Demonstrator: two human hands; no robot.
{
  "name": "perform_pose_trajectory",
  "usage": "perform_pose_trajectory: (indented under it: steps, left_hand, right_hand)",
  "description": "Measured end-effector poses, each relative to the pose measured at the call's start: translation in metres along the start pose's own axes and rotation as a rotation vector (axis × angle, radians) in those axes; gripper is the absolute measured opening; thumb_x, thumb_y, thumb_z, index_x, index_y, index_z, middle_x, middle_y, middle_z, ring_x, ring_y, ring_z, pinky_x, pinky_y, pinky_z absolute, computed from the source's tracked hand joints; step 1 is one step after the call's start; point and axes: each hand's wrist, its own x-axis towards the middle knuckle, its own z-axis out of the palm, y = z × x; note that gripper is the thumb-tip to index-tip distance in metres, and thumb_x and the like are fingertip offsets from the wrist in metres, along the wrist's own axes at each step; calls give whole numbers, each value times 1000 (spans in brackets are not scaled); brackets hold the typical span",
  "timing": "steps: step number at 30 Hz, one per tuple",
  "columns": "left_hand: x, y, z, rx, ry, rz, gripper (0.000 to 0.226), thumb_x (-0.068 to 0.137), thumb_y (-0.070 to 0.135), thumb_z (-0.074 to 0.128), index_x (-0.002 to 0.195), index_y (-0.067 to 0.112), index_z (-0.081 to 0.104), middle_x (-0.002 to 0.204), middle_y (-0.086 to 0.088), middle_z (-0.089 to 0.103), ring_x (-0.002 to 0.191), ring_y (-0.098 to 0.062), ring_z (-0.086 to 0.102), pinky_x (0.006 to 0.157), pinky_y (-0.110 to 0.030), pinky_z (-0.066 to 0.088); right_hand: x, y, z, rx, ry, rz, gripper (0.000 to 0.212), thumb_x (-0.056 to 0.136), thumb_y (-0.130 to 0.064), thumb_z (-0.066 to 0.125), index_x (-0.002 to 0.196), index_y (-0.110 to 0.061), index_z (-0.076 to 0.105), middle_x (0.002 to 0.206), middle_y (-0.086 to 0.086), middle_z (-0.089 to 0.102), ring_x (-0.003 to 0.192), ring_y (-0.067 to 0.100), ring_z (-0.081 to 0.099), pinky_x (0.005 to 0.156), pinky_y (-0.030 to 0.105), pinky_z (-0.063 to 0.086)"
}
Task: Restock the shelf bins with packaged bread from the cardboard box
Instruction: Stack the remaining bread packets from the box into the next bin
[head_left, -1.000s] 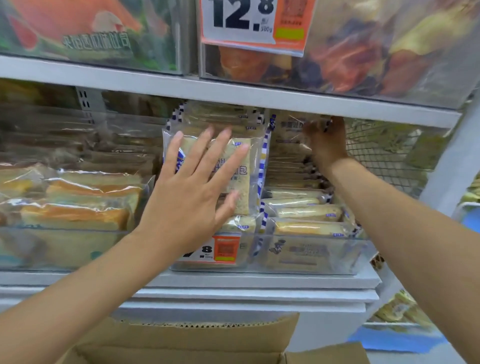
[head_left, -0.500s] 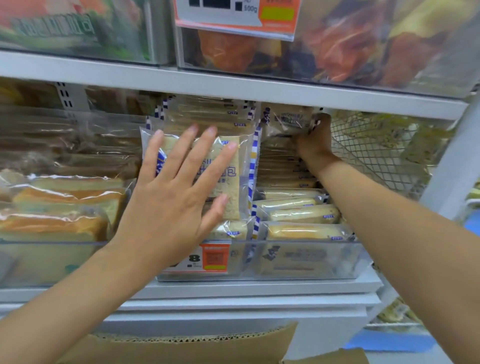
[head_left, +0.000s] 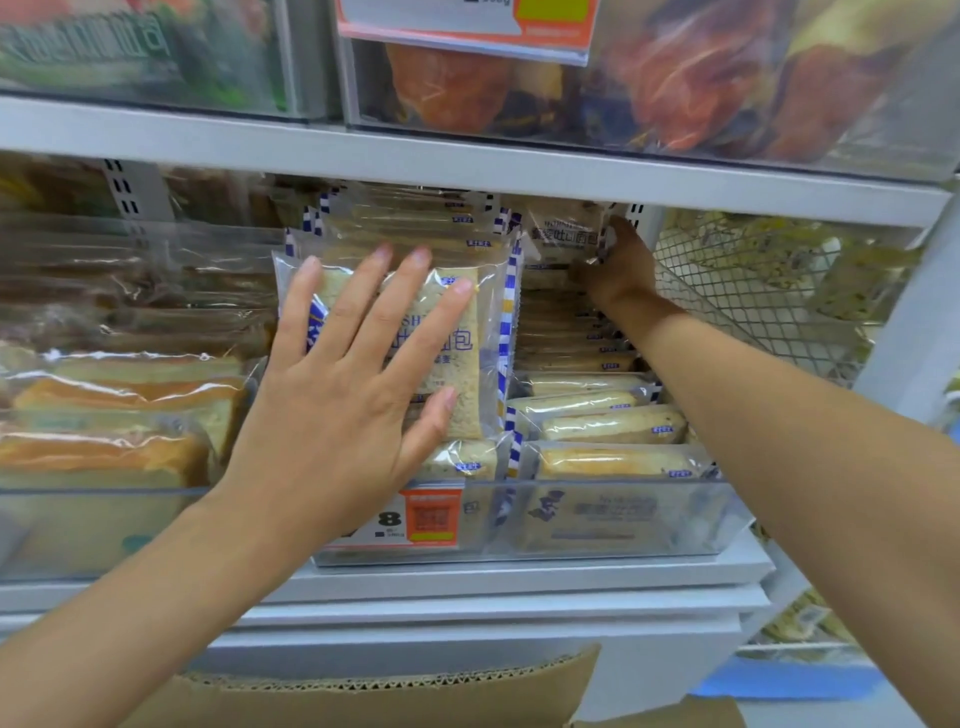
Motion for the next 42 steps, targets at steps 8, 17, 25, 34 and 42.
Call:
perform_pose_trajectory:
  steps: [8, 17, 25, 34, 42]
  left_hand:
    - [0, -1, 2, 3, 21, 2, 61, 99, 45, 26, 154, 19, 25, 158, -14, 28, 145, -34, 28, 118, -58, 12]
    - [-1, -1, 2, -4, 42, 6, 61, 100, 45, 27, 155, 19, 24, 158, -14, 28, 145, -33, 27, 118, -58, 12]
    - [1, -1, -1, -29, 33, -6, 60, 100, 46, 30, 154, 20, 23, 157, -12, 30, 145, -32, 28, 118, -57, 13]
    - [2, -2, 4, -29, 24, 3, 60, 99, 45, 31, 153, 20, 28, 157, -11, 30, 145, -32, 28, 119, -57, 12]
    - [2, -2, 9, -51, 104, 11, 59, 101, 45, 27, 154, 20, 22, 158, -12, 28, 145, -32, 28, 119, -56, 11]
  right_hand:
    - [-10, 6, 1, -261, -82, -284, 75, 86, -17, 67, 148, -34, 30, 150, 14, 25, 135, 37, 33, 110, 50, 38]
    - [-8, 7, 1, -263, -139, -218, 81, 86, -15, 68, 149, -41, 24, 156, 13, 14, 141, 39, 28, 114, 50, 34]
    - [-39, -10, -28, -288, -253, -184, 92, 87, -18, 71, 154, -37, 11, 159, 6, -26, 150, 29, -5, 121, 35, 17]
    - [-37, -12, -20, -427, -304, -177, 86, 91, 1, 58, 154, -36, 12, 162, 7, -16, 150, 33, 4, 117, 39, 27]
    - [-21, 5, 5, -433, -146, -245, 61, 95, -16, 55, 149, -33, 32, 155, 12, 15, 140, 41, 20, 116, 48, 24]
